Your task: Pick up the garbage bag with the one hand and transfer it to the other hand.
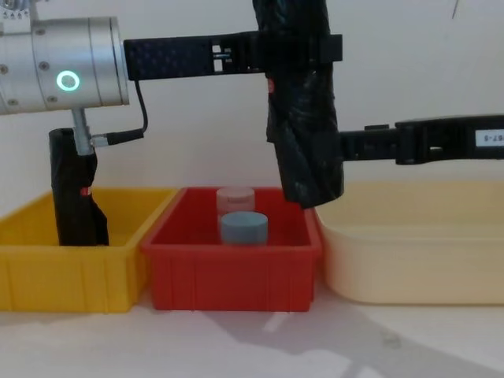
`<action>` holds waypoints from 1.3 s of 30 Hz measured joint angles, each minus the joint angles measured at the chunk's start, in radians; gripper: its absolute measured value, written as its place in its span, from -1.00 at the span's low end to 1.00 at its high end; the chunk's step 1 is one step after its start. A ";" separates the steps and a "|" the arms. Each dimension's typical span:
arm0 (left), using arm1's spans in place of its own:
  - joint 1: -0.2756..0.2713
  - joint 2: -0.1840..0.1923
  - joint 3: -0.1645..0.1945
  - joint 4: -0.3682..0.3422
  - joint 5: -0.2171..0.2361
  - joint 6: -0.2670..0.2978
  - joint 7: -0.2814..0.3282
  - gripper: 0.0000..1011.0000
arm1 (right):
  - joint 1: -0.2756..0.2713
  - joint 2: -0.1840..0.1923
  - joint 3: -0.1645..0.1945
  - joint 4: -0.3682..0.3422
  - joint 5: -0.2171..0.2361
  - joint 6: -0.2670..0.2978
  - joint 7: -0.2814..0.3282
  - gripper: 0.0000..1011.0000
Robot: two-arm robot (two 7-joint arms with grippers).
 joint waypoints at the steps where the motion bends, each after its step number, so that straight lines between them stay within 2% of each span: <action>1: 0.000 0.001 0.002 0.000 -0.004 0.002 -0.003 -0.28 | 0.001 0.000 -0.002 -0.001 0.000 0.002 0.000 0.98; 24: -0.016 0.004 0.051 0.034 -0.035 0.009 -0.079 -0.28 | 0.001 0.012 -0.036 -0.047 0.056 0.070 0.007 0.98; 39: -0.028 0.005 0.073 0.051 -0.048 0.008 -0.110 -0.28 | 0.010 0.002 -0.060 -0.040 0.081 0.107 -0.003 0.98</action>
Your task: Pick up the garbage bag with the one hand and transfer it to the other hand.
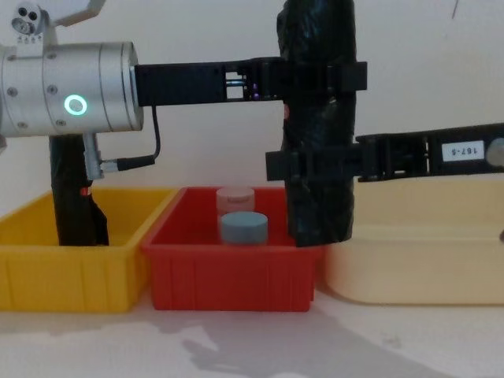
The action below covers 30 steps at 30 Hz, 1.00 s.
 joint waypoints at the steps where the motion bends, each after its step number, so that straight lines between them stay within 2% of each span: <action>1: -0.001 0.000 0.001 0.001 -0.001 0.000 -0.002 -0.28 | 0.001 -0.001 -0.001 0.001 0.001 0.001 -0.001 0.98; 12: -0.004 0.000 0.006 0.005 -0.005 0.000 -0.009 -0.28 | 0.004 -0.005 -0.009 0.007 0.005 0.009 -0.008 0.96; 20: -0.004 0.000 0.008 0.006 -0.007 0.000 -0.012 -0.28 | 0.005 -0.006 -0.011 0.009 0.007 0.013 -0.011 0.62; 22: -0.005 0.000 0.008 0.006 -0.007 0.000 -0.013 -0.28 | 0.006 -0.006 -0.012 0.010 0.007 0.013 -0.011 0.47; 30: -0.005 0.000 0.009 0.007 -0.008 0.000 -0.014 -0.28 | 0.006 -0.007 -0.013 0.011 0.008 0.015 -0.012 0.32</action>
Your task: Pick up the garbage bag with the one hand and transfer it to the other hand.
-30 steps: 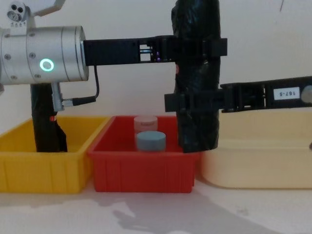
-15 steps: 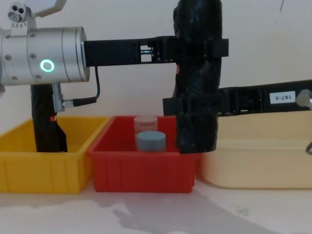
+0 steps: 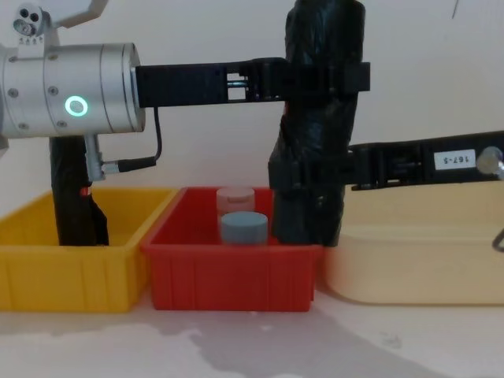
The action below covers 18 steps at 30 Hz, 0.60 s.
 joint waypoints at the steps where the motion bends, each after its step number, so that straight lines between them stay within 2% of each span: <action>1: 0.000 0.000 0.000 0.000 0.000 0.000 0.000 -0.28 | 0.000 0.000 0.000 0.000 0.000 0.000 0.000 0.29; 18: 0.000 0.000 0.001 0.000 0.000 0.000 0.000 -0.28 | 0.000 -0.001 -0.002 0.001 0.001 0.001 0.000 0.08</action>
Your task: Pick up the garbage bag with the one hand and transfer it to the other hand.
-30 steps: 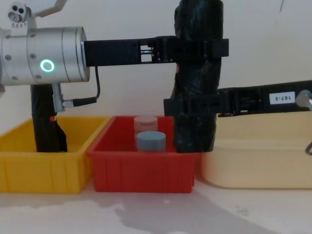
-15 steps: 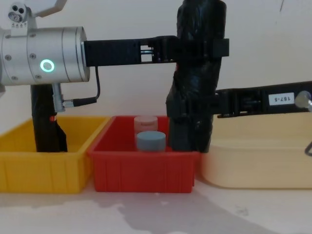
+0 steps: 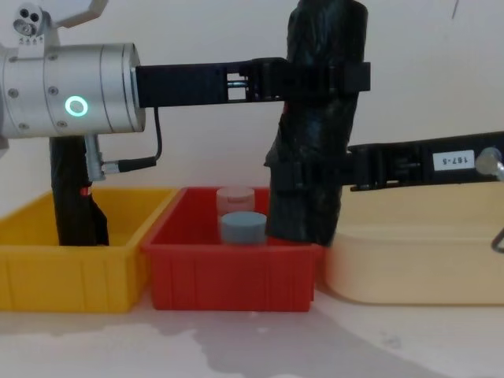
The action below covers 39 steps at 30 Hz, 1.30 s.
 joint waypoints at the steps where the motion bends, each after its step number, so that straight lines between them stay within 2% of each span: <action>1: 0.000 0.000 0.000 0.000 0.000 0.000 0.000 -0.28 | 0.000 0.000 0.000 0.000 0.000 0.000 0.000 0.06; 7: 0.000 0.000 0.000 0.000 0.000 0.000 0.000 -0.27 | 0.000 0.000 -0.001 0.000 0.001 0.000 0.000 0.03; 9: 0.000 0.000 0.000 0.000 0.000 0.000 0.001 -0.20 | 0.000 -0.001 -0.001 0.000 0.001 -0.001 -0.001 0.03; 11: 0.000 0.000 0.000 0.000 0.000 0.000 0.001 -0.04 | -0.002 -0.003 0.000 0.000 0.002 -0.004 -0.006 0.03; 14: 0.000 0.000 0.000 0.000 0.000 0.000 0.001 0.06 | -0.004 -0.006 0.002 0.000 0.002 -0.009 -0.014 0.03; 27: 0.002 0.014 0.000 -0.013 0.003 0.001 0.019 0.88 | -0.010 -0.016 0.020 0.009 0.002 -0.038 -0.060 0.03; 30: 0.006 0.023 -0.005 -0.023 0.005 0.001 0.034 0.98 | -0.008 -0.015 0.024 0.014 0.001 -0.042 -0.068 0.03; 39: 0.027 0.052 -0.033 -0.059 0.006 -0.004 0.097 0.98 | 0.002 -0.005 0.028 0.026 -0.001 -0.050 -0.078 0.03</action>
